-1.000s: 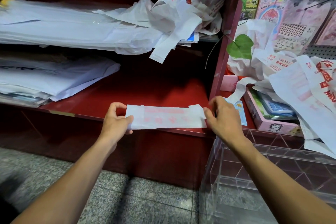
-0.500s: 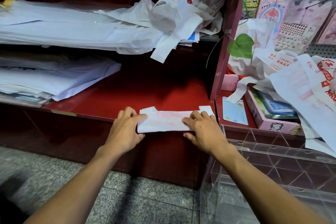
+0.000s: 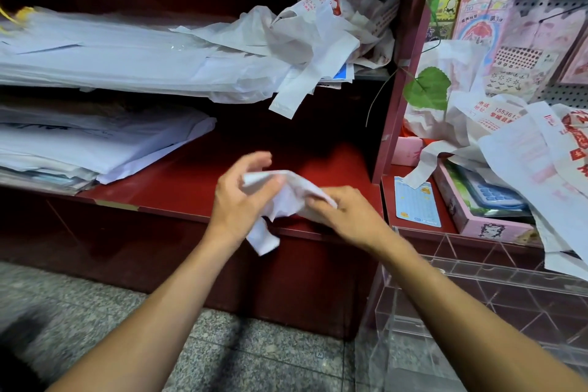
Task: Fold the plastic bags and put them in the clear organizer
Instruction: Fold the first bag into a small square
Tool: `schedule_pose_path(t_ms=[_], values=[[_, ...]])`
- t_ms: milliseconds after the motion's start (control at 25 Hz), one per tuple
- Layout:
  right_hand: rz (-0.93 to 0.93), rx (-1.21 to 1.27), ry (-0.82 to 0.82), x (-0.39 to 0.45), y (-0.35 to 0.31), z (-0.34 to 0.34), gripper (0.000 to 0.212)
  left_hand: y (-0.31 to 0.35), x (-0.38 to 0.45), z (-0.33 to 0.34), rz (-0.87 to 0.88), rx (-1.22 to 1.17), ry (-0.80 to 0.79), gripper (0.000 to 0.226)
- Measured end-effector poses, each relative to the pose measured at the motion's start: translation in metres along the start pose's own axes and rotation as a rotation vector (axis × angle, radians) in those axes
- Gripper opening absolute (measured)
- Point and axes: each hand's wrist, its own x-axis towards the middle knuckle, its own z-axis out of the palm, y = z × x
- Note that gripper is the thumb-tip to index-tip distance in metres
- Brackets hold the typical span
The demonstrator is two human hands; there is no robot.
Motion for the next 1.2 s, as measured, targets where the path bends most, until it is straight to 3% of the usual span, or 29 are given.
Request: schedule_pose_path(t_ms=[80, 160, 320, 480, 560, 720, 880, 1080, 1200], values=[[0.213, 0.467, 0.047, 0.008, -0.016, -0.008, 0.025, 0.011, 0.008, 0.003, -0.167, -0.267, 0.074, 0.071], [0.453, 0.815, 0.061, 0.012, -0.019, -0.009, 0.019, 0.012, 0.011, 0.003, -0.382, -0.390, 0.031, 0.076], [0.698, 0.906, -0.003, 0.002, -0.012, -0.001, 0.025, 0.008, 0.002, -0.001, -0.609, -0.468, -0.166, 0.052], [0.752, 1.069, 0.009, -0.005, -0.009, -0.006, 0.024, -0.003, 0.004, -0.005, -0.750, -0.400, 0.003, 0.057], [0.710, 1.152, 0.036, -0.007, -0.006, -0.008, 0.022, -0.006, 0.000, -0.005, -0.832, -0.325, -0.017, 0.062], [0.561, 1.301, 0.068, -0.008, -0.001, -0.005, 0.031, 0.008, -0.012, 0.005, -0.765, -0.262, -0.212, 0.052], [0.477, 1.216, 0.019, -0.010, -0.005, -0.001, 0.040, 0.021, -0.015, 0.021, -0.596, -0.114, -0.350, 0.029], [0.546, 1.168, 0.178, -0.010, -0.006, -0.013, 0.012, 0.023, -0.013, 0.025, -0.488, 0.107, -0.423, 0.015], [0.604, 1.171, 0.232, -0.007, 0.002, -0.027, 0.016, 0.021, -0.009, 0.018, -0.406, 0.259, -0.558, 0.010]])
